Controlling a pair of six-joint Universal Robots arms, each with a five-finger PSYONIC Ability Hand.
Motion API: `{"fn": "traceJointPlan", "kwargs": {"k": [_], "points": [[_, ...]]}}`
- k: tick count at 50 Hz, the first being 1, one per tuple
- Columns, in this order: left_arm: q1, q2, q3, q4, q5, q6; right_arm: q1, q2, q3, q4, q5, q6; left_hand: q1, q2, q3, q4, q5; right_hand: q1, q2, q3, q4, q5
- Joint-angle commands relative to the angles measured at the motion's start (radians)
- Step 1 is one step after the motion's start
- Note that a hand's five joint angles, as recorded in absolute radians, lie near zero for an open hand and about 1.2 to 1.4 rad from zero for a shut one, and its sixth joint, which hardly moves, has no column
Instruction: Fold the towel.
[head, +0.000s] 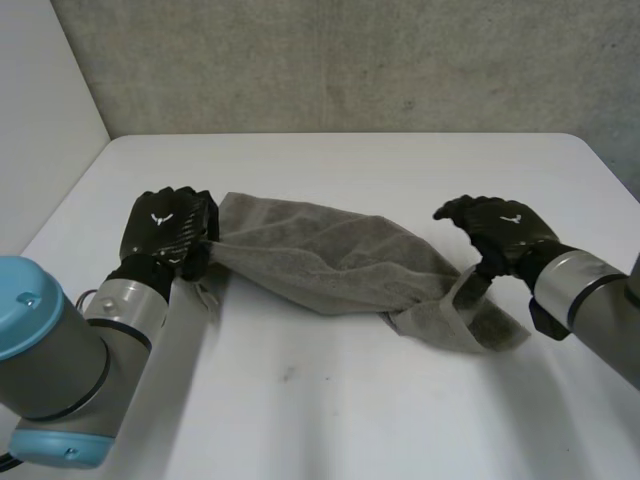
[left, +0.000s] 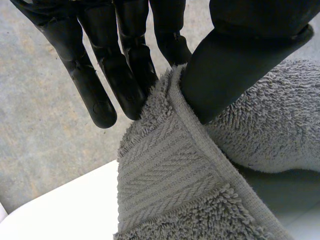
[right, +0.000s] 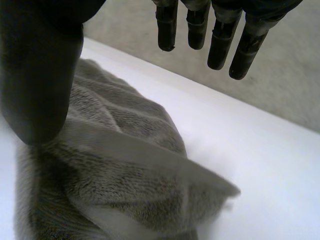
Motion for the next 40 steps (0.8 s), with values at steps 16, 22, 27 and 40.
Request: {"fn": "traceJointPlan", "kwargs": {"k": [16, 22, 27, 40], "points": [[0.0, 0.154, -0.093, 0.009, 0.0, 0.001, -0.101, 0.044, -0.13, 0.182, -0.134, 0.314, 0.21, 0.18, 0.18, 0.178, 0.209, -0.058, -0.065, -0.067, -0.082, -0.061], [0.0, 0.175, -0.098, 0.011, 0.006, 0.001, -0.056, 0.122, -0.258, 0.228, -0.127, 0.319, 0.21, 0.18, 0.18, 0.178, 0.209, -0.058, -0.065, -0.067, -0.082, -0.061], [0.001, 0.178, -0.098, 0.011, 0.018, 0.001, 0.033, 0.226, -0.39, 0.317, -0.124, 0.307, 0.21, 0.18, 0.18, 0.178, 0.209, -0.058, -0.065, -0.067, -0.082, -0.061], [0.049, 0.214, -0.076, 0.021, 0.02, 0.0, 0.192, 0.426, -0.546, 0.454, 0.014, 0.028, 0.21, 0.18, 0.18, 0.178, 0.209, 0.139, 0.133, 0.131, 0.115, 0.137]]}}
